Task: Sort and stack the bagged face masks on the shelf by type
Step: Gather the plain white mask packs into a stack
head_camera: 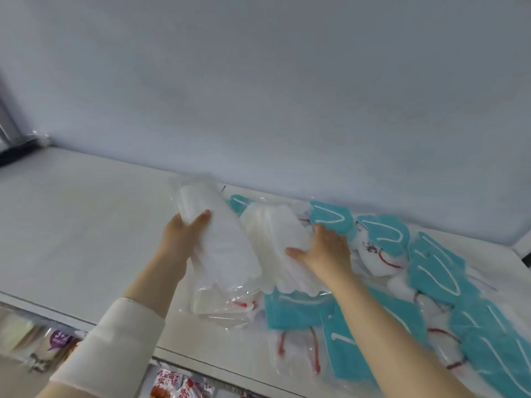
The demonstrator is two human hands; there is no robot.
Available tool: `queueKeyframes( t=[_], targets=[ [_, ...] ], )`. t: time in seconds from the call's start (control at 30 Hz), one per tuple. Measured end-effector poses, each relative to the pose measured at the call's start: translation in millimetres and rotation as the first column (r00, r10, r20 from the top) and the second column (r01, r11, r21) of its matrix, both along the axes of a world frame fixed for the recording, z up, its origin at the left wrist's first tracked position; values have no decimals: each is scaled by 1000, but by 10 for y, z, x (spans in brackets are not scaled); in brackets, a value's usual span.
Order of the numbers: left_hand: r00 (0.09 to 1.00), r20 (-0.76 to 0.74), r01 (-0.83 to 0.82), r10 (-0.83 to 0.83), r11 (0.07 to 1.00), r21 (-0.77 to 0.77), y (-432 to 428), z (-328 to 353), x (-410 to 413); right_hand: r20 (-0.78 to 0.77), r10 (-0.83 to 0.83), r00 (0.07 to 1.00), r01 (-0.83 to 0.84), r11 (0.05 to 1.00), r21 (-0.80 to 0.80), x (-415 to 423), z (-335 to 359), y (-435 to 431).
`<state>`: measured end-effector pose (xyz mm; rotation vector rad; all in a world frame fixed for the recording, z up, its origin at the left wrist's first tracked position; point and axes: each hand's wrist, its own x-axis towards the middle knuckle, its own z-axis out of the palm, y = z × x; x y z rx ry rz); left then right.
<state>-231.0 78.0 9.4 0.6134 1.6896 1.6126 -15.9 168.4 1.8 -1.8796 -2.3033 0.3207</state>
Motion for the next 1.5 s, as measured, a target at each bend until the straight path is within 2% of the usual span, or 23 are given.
queueKeyframes(
  t=[0.03, 0.1, 0.2, 0.27, 0.33, 0.4, 0.47, 0.5, 0.6, 0.67, 0.73, 0.77, 0.83, 0.9, 0.93, 1.0, 1.13, 1.27, 1.33, 1.4, 1.5],
  targets=[
    [1000, 3, 4, -4, 1000, -11, -32, -25, -53, -4, -4, 1000, 5, 1000, 11, -40, 3, -3],
    [1000, 5, 18, -18, 1000, -23, -73, -63, -142, -174, -28, 984, 27, 1000, -8, -86, 64, 3],
    [999, 37, 38, -39, 999, 7, -108, -22, -260, -490, -115, 864, 92, 993, -70, -69, 216, 70],
    [997, 38, 73, -73, 997, 14, -109, 6, -380, -554, -168, 815, 125, 985, -116, -63, 285, 112],
    [992, 38, 121, -122, 992, 26, -97, 5, -532, -487, -179, 855, 93, 976, -194, -140, 278, 94],
    [988, 38, 149, -150, 988, 30, -73, -36, -704, -206, -116, 972, 70, 973, -219, -280, 205, 29],
    [982, 36, 182, -183, 983, 35, -53, -66, -832, 60, -99, 993, 107, 982, -155, -415, 130, -33],
    [980, 31, 194, -195, 980, 36, -39, -82, -882, 97, -139, 986, 151, 980, -131, -464, 108, -54],
    [976, 36, 213, -214, 977, 30, 0, -111, -954, 75, -279, 957, 284, 957, -64, -554, 145, -124],
    [974, 36, 221, -222, 975, 26, 28, -131, -963, -27, -301, 953, 300, 953, -33, -569, 221, -161],
    [972, 40, 230, -231, 973, 23, 45, -129, -942, -246, -301, 921, 300, 953, -43, -517, 364, -186],
    [969, 41, 243, -244, 970, 29, 56, -131, -920, -397, -314, 863, 298, 949, -102, -477, 453, -205],
    [957, 33, 285, -287, 957, 58, 69, -109, -837, -706, -340, 622, 211, 940, -267, -431, 603, -281],
    [945, 18, 323, -326, 940, 109, 34, -20, -720, -844, -344, 411, 42, 932, -359, -515, 676, -387],
    [937, 7, 345, -349, 929, 132, 18, 21, -665, -869, -325, 374, -37, 930, -365, -610, 680, -457],
    [918, -21, 392, -395, 901, 188, -30, 104, -555, -880, -286, 380, -104, 932, -348, -852, 600, -582],
    [889, -154, 456, -430, 862, 223, -90, 181, -479, -887, -172, 429, -76, 971, -225, -1187, 371, -751],
    [894, -295, 416, -336, 868, 271, -131, 289, -589, -898, -39, 438, -153, 981, -117, -1383, 346, -862],
    [884, -366, 407, -291, 864, 297, -157, 353, -682, -915, 17, 403, -192, 979, -66, -1445, 333, -891],
    [877, -385, 419, -287, 850, 320, -195, 350, -774, -927, 49, 371, -241, 970, -45, -1494, 261, -926],
    [894, -332, 412, -301, 844, 343, -289, 220, -828, -918, 61, 391, -234, 972, -35, -1568, 98, -1002]
  ],
)
